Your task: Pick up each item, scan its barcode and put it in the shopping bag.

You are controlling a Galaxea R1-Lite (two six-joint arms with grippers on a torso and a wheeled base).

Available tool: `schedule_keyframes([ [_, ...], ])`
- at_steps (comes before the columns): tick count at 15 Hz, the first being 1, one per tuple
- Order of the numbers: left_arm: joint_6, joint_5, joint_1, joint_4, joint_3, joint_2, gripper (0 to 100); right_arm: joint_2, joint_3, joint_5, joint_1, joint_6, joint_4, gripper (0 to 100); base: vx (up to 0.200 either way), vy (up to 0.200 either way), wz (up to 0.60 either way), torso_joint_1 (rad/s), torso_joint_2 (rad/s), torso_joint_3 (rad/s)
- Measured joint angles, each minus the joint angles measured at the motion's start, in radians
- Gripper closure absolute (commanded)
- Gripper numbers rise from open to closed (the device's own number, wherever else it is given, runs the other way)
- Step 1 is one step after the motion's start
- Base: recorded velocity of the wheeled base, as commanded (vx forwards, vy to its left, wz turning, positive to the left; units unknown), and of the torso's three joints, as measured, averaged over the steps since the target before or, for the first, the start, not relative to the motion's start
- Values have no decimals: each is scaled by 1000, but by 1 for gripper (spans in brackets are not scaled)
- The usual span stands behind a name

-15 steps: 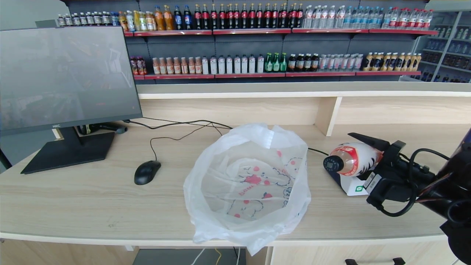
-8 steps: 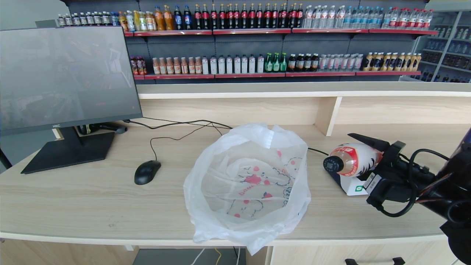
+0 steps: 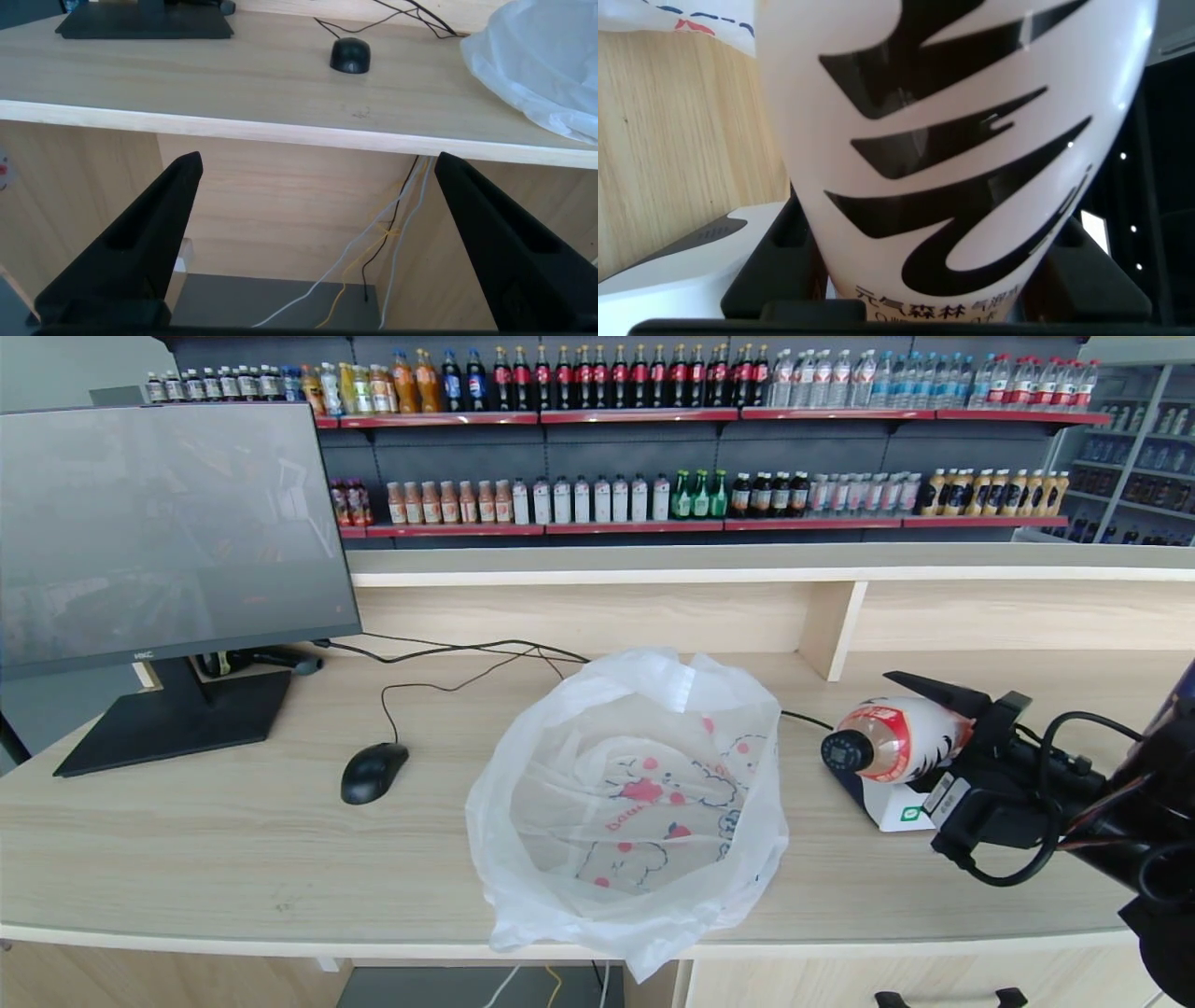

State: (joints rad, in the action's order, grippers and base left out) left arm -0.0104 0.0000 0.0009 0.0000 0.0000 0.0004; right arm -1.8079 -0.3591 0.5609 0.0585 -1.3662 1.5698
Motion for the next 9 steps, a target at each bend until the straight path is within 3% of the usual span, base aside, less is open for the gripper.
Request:
schedule_keyframes([
  [4, 0, 0, 0, 0, 0, 0, 0, 19, 3, 1, 22, 16, 0, 100, 0, 0, 0, 0, 0, 0],
  [9, 0, 0, 0, 1, 0, 0, 0, 85, 3, 0, 74, 147, 0, 100, 0, 0, 0, 0, 0, 0],
])
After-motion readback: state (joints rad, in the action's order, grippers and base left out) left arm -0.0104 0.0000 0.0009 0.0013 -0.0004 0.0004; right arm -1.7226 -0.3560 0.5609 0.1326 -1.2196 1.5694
